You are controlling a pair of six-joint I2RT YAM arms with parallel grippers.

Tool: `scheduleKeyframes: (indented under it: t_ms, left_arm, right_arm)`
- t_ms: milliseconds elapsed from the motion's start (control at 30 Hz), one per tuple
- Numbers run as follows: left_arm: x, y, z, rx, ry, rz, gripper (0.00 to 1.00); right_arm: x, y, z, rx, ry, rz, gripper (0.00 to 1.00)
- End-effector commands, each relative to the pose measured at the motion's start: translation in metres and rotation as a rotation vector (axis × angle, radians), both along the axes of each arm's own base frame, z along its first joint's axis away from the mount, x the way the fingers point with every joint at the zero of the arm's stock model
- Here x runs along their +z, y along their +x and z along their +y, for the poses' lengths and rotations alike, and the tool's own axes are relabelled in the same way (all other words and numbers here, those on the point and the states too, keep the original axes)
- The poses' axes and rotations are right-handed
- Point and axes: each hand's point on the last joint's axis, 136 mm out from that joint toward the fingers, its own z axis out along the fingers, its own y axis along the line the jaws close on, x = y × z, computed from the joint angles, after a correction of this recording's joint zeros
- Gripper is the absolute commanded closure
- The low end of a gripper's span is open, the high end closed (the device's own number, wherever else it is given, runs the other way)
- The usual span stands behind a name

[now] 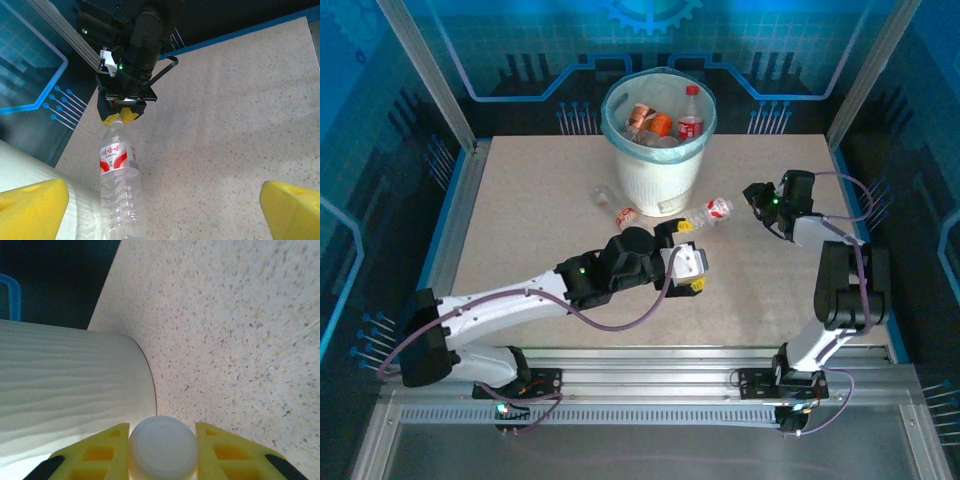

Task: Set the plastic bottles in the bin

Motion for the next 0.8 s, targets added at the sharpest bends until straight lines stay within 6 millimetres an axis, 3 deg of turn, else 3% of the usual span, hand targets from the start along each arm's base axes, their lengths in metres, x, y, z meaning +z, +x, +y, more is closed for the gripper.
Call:
scheduleKeyframes:
  t_ms: [0,133,167,367,600,767]
  left_arm:
    - [0.038,-0.003,0.006,0.022,-0.132,-0.037,0.01]
    - [0.057,-0.003,0.015,0.049,-0.203,-0.063,0.01]
    - [0.061,-0.004,0.017,0.052,-0.221,-0.072,0.01]
    - [0.090,-0.010,0.034,0.074,-0.362,-0.105,0.01]
    - [0.120,-0.005,0.060,0.183,-0.491,-0.092,0.01]
    - [0.120,0.018,0.081,0.356,-0.499,-0.115,0.01]
  right_arm:
    - [0.013,-0.018,-0.022,-0.052,-0.141,-0.011,0.76]
    - [0.048,-0.032,-0.036,-0.109,-0.287,-0.094,0.77]
    - [0.043,-0.040,-0.037,-0.114,-0.325,-0.083,0.78]
    - [0.085,-0.068,-0.047,-0.174,-0.497,-0.178,0.81]
    - [0.150,-0.099,-0.034,-0.192,-0.646,-0.349,0.84]
    - [0.200,-0.118,-0.016,-0.189,-0.704,-0.479,0.86]
